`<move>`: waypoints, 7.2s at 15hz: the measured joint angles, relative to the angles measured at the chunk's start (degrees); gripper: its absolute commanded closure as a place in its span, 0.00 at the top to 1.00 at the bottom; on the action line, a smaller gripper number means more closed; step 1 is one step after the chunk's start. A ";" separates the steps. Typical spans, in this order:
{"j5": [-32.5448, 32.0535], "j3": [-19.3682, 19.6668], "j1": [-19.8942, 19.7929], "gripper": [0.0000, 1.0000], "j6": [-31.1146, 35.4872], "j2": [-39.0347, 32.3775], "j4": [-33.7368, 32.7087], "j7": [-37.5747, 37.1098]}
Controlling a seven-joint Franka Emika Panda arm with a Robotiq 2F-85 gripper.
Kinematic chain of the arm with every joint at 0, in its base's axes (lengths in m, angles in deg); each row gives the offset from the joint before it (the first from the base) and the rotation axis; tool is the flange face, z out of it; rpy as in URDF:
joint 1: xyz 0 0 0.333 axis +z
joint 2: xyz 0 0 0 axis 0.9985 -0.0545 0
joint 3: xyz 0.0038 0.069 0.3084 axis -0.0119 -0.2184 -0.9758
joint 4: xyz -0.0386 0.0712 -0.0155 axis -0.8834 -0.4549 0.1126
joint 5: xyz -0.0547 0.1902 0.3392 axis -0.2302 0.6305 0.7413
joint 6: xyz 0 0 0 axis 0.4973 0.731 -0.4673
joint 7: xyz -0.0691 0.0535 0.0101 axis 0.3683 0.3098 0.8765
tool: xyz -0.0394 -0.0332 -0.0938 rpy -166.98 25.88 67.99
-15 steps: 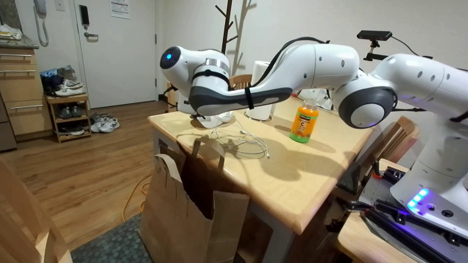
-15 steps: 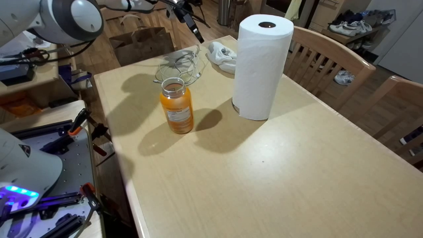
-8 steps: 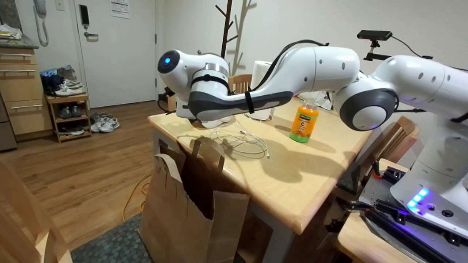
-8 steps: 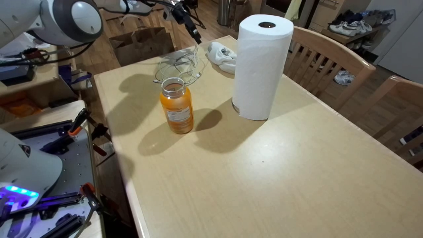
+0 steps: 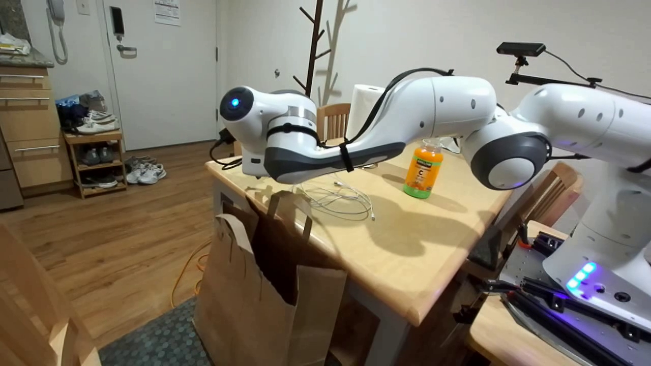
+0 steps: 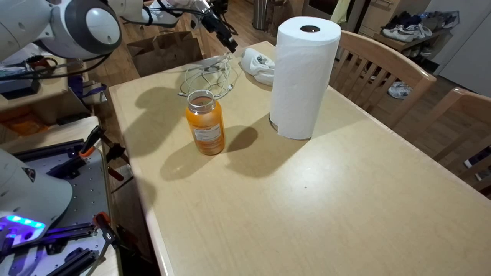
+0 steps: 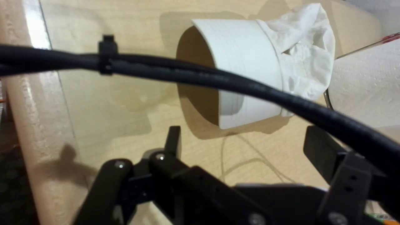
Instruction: Put the packet and cap in the bag
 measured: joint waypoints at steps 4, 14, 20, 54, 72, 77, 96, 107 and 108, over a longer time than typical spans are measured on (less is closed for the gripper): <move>-4.71 1.87 0.13 1.00 0.37 -0.40 1.54 0.06; -8.11 1.20 -1.66 1.00 0.25 -0.43 3.23 0.04; -8.11 -0.31 -3.24 0.54 0.11 -0.56 5.76 -0.56; -2.21 -5.80 12.17 0.05 -6.78 21.39 -0.36 -3.11; -0.31 -6.86 22.23 0.05 -26.11 26.15 0.04 -3.02; 4.89 -8.91 23.76 0.05 -28.91 28.44 -0.37 -3.08; 10.25 -10.49 21.49 0.05 -30.10 21.87 0.06 -3.50; 12.75 -10.85 19.44 0.69 -19.01 14.36 -0.44 -10.32; 12.73 -10.40 19.53 0.75 -20.62 14.87 -0.52 -11.26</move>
